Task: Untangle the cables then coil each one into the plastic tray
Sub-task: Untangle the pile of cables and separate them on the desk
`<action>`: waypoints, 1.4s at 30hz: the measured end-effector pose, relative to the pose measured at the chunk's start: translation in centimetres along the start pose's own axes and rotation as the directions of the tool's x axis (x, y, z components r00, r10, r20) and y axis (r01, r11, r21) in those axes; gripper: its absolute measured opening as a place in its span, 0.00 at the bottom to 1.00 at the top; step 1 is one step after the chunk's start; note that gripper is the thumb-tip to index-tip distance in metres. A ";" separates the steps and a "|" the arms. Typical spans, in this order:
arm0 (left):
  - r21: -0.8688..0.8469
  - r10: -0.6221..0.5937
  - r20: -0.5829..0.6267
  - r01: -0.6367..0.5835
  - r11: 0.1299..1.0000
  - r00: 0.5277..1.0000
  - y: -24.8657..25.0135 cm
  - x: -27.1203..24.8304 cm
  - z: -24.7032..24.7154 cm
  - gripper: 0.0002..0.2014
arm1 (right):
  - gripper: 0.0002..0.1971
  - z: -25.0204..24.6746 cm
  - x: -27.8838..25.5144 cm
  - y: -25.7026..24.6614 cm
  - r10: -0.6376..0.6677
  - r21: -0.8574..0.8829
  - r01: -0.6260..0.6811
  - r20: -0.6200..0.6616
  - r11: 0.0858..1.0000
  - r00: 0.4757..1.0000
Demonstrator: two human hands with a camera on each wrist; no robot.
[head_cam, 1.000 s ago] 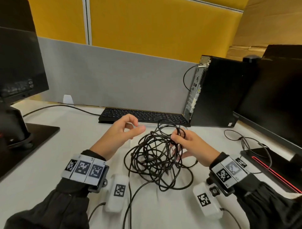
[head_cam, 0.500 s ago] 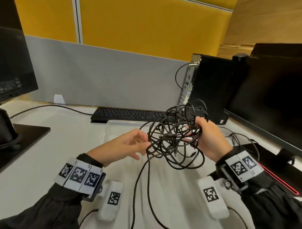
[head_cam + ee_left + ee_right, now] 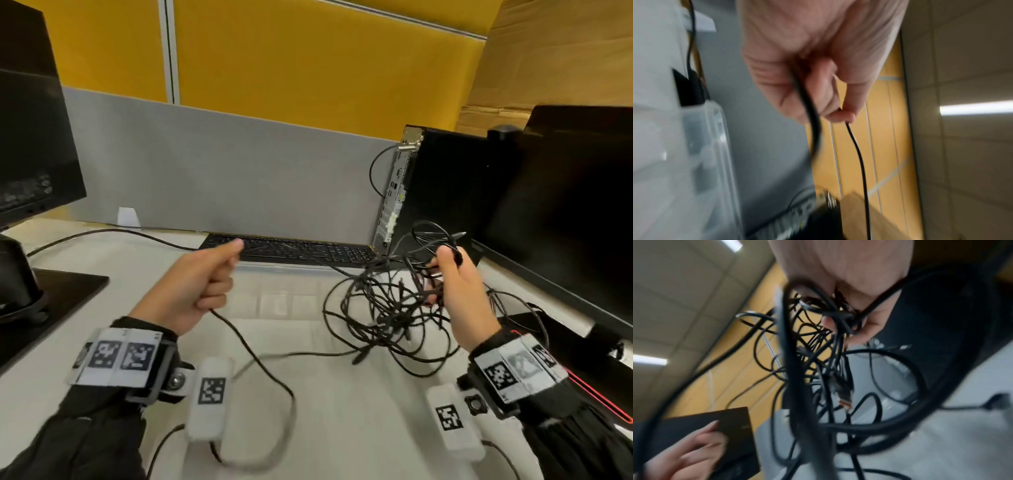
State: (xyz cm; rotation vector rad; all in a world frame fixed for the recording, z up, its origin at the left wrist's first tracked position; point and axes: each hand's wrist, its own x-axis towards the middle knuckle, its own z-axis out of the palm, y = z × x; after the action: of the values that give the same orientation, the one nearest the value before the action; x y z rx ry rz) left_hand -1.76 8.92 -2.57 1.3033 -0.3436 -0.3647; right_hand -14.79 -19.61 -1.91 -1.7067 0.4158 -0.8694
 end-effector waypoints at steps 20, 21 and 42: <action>-0.143 0.186 -0.153 -0.208 0.968 0.971 0.3 0.1 -0.7 0.11 | 0.10 -4.1 -1.0 -3.4 -0.312 -0.556 0.539 0.453 0.633 0.835; -0.147 0.193 -0.138 -0.213 0.966 0.971 0.3 0.1 -0.4 0.11 | 0.14 -2.6 -1.6 -3.8 -0.304 -0.513 0.590 0.536 0.624 0.788; 0.589 0.086 0.555 -0.464 0.661 0.827 -2.1 -1.2 8.1 0.39 | 0.05 0.3 -2.8 0.4 -0.618 -0.280 0.783 0.492 0.555 0.613</action>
State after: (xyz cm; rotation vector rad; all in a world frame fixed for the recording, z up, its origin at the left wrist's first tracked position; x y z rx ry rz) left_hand -6.56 2.01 -2.80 1.8737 -1.2154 -0.2894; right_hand -16.40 -17.67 -3.27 -2.5170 -0.4127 -1.0637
